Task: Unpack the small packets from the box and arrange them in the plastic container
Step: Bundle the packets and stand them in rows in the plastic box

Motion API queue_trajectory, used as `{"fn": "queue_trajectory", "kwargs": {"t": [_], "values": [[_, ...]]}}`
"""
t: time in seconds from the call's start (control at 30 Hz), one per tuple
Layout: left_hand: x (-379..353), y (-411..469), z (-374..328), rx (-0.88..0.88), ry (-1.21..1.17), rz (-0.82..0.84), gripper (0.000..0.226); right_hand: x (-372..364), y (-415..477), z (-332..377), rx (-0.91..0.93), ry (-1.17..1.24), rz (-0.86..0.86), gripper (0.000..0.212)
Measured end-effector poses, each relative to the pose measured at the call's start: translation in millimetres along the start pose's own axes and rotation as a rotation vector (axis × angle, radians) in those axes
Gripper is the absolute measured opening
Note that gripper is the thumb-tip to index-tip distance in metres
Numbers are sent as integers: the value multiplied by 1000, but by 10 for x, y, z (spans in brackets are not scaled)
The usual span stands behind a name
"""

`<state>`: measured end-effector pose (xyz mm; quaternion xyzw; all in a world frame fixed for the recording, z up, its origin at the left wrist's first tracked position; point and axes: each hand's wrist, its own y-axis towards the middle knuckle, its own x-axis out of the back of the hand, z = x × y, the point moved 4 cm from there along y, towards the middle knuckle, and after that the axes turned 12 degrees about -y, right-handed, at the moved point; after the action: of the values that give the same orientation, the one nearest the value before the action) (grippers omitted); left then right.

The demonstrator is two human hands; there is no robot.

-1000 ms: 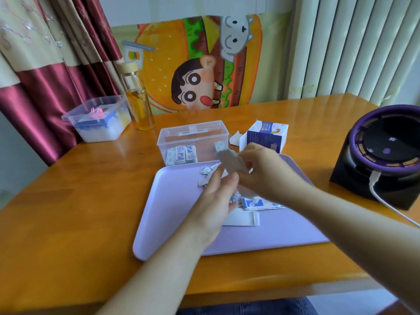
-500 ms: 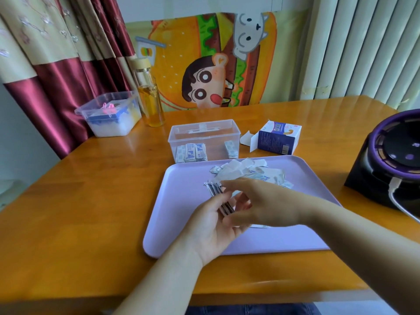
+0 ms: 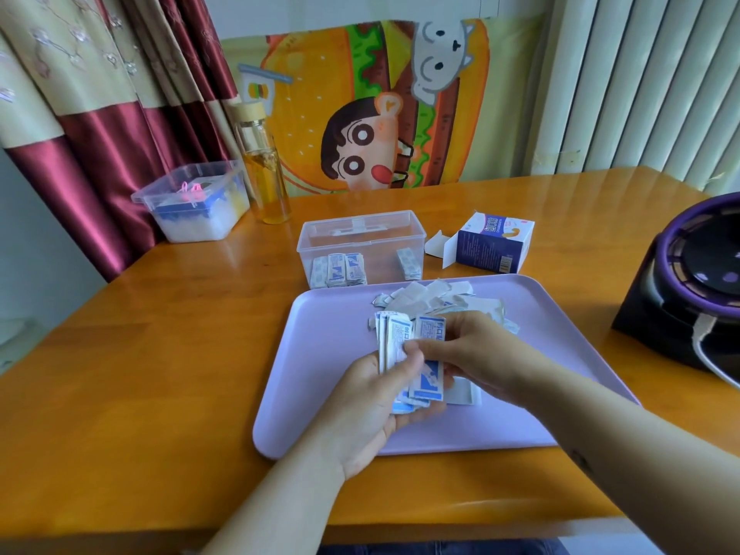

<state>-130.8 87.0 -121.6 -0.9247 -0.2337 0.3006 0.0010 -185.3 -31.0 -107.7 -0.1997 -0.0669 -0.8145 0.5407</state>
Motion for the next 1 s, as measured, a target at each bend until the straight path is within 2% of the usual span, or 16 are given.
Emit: {"fn": "queue_trajectory", "kwargs": {"t": [0.07,0.2,0.27,0.3,0.4,0.5,0.57,0.67,0.8,1.0], "values": [[9,-2,-1,10,-109,-23,21,-15,2,-41,-16,69,-9,21],[59,41,-16,-61,-60,-91,22,-66,-16,-67,52,180,-31,39],[51,64,-19,-103,-49,-114,25,-87,-45,-49,83,196,-73,26],[48,72,-22,-120,-50,-127,26,-97,-55,-44,94,193,-93,22],[40,106,-4,-155,-60,-178,27,-118,-55,-47,134,99,-152,35],[21,120,16,-160,-132,-221,22,-138,-58,-34,137,17,-236,31],[0,115,16,-141,-213,-235,26,-141,-63,-27,141,-7,-275,33],[-17,112,18,-158,-175,-247,26,-186,-60,-13,164,-7,-250,37],[-33,128,13,-152,-251,-261,22,-228,-58,18,205,-8,-212,21],[-130,98,26,-61,-349,-221,25,-228,-29,-30,119,57,-208,30]]}}
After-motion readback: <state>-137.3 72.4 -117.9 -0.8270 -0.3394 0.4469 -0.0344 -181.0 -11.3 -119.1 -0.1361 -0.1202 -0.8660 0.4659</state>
